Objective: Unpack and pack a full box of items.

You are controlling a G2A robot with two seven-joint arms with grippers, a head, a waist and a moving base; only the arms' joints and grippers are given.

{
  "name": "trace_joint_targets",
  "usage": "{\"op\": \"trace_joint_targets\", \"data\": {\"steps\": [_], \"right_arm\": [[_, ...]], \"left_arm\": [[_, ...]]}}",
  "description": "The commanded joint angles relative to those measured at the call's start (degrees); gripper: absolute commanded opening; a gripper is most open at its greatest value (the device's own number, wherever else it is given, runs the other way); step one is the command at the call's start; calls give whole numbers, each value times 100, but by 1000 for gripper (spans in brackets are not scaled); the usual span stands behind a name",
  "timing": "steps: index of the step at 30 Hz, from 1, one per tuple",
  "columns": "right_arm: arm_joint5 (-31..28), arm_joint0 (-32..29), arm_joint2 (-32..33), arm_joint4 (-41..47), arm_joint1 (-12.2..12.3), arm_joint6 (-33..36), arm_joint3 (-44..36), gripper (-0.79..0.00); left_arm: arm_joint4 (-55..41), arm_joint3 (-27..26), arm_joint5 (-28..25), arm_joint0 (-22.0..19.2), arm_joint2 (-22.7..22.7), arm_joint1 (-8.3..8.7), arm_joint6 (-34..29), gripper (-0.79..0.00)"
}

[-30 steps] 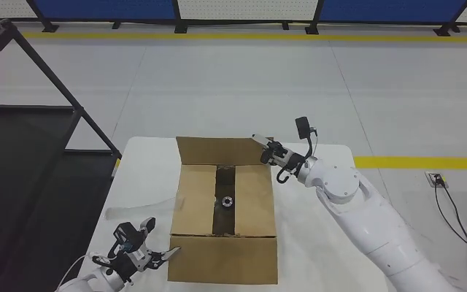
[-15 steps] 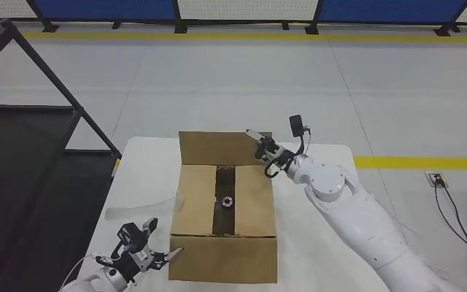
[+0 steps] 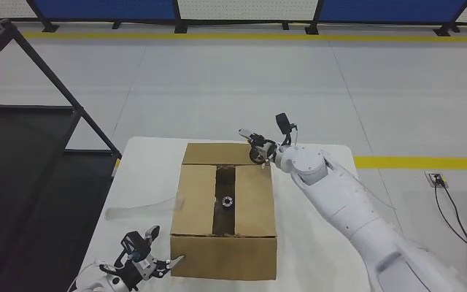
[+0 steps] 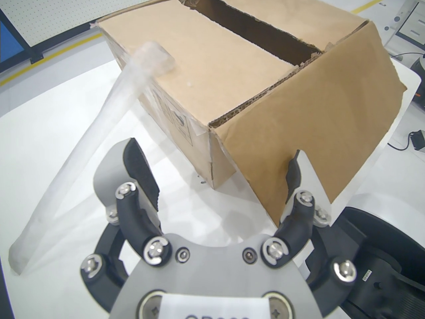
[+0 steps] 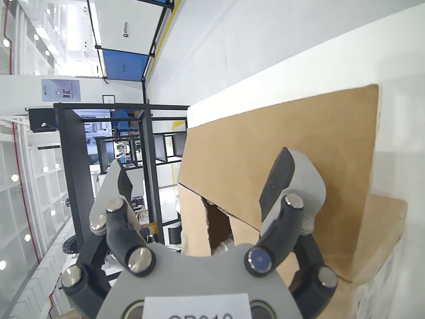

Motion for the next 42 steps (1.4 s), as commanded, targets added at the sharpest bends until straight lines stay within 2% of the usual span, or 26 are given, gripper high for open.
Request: {"op": "trace_joint_targets", "data": {"steps": [1, 6, 14, 17, 23, 27, 32, 38, 42], "right_arm": [[62, 87, -79, -41, -122, 124, 263, 0], [-61, 228, -130, -81, -351, 203, 737, 0], [-99, 370, -96, -193, -562, 291, 1263, 0], [-347, 376, 4, -117, -608, 169, 1367, 0], [-1236, 352, 290, 105, -606, 131, 1416, 0], [-1834, 276, 468, 233, -553, 605, 1285, 0], [-2283, 142, 573, 254, -470, 1898, 960, 0], [-2235, 64, 470, -179, -386, 3321, 550, 0], [-2186, 86, 476, -244, -372, 3325, 546, 0]], "left_arm": [[56, -14, -16, 21, 23, 5, 7, 0], [295, -82, -13, 27, 146, 15, -10, 0], [483, -89, 46, -16, 321, 21, 2, 0], [508, -91, 62, -29, 357, 25, 4, 0], [316, -113, 108, 14, 204, 41, 182, 0], [-77, -143, -51, 123, -125, 72, 375, 0], [-609, -75, 149, 205, -521, 83, 406, 0], [-1109, 11, 321, 179, -669, 77, 177, 0], [-1089, 67, 837, 67, -574, 52, -180, 0]]}}
